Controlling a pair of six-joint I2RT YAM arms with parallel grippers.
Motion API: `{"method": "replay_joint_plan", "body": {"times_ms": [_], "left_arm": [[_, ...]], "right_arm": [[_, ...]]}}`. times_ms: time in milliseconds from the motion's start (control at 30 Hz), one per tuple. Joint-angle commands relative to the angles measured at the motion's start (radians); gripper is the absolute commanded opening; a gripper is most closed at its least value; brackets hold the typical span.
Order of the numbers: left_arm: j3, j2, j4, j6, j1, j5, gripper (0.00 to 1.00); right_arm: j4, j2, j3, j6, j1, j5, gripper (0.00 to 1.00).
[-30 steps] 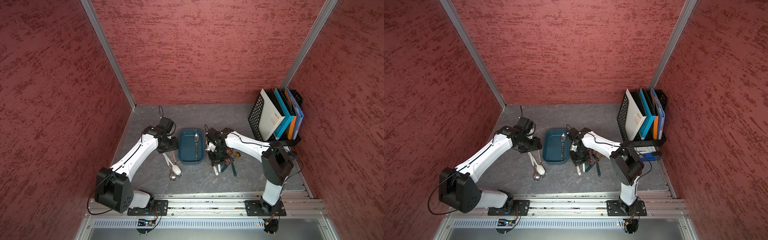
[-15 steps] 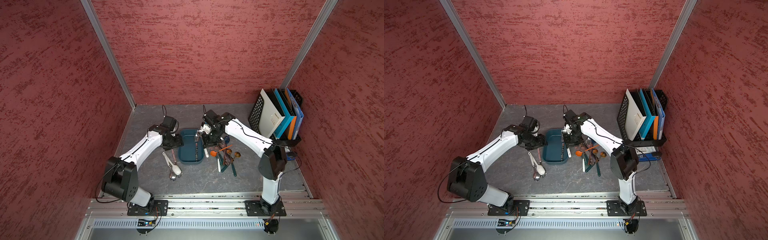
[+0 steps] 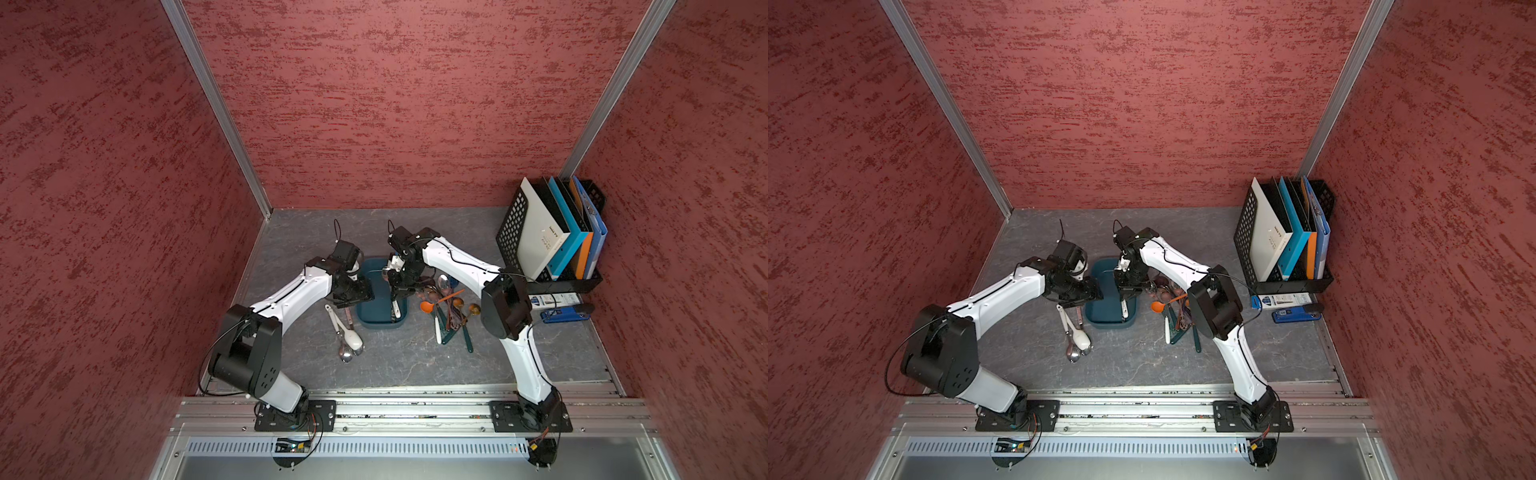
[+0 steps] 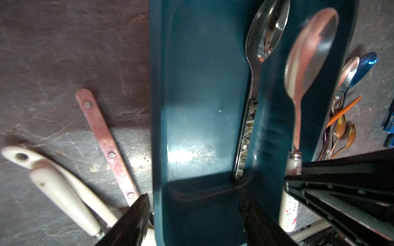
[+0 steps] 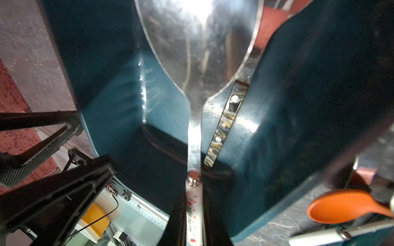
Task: Put the spoon into the storage box
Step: Place the spoon in the storage box.
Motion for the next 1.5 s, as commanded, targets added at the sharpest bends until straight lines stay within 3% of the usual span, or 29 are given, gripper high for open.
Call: {"method": "replay_joint_plan", "body": {"times_ms": [0,400,833,1133,1467], "left_arm": [[-0.022,-0.004,0.052,-0.006,-0.017,0.04,0.7],[-0.035,-0.022,0.081,0.038,-0.019,0.125,0.7],[-0.088,-0.188,0.01,0.052,0.076,0.064,0.71],[-0.025,-0.202,-0.067,0.103,0.102,-0.008,0.72],[0.04,-0.202,-0.127,0.133,0.107,-0.064,0.72]], "right_arm": [[0.002,0.026,0.032,0.029,0.008,-0.008,0.03],[-0.013,0.143,0.126,0.06,0.008,0.015,0.03],[-0.007,0.19,0.119,0.094,0.008,0.088,0.06],[-0.003,0.18,0.106,0.096,0.008,0.099,0.2],[-0.007,0.055,0.073,0.058,0.008,0.151,0.38]]}}
